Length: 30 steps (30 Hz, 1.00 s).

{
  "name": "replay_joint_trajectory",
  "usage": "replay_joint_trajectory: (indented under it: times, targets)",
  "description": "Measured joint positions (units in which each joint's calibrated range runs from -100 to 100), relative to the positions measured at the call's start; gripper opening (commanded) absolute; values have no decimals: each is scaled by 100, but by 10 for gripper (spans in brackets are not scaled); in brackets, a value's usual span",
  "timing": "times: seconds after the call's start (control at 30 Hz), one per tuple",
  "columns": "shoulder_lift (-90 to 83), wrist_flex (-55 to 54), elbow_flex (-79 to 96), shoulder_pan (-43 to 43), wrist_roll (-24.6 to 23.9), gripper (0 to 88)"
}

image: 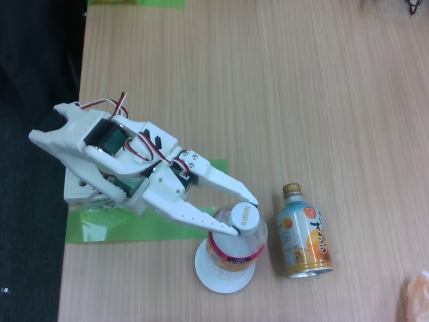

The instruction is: Pick up the plastic bottle and stand it up on the white place

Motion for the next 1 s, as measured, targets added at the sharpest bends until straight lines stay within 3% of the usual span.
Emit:
replay_joint_trajectory:
  times: [1.0]
  targets:
    - [-109, -59, 407, 0, 0, 151]
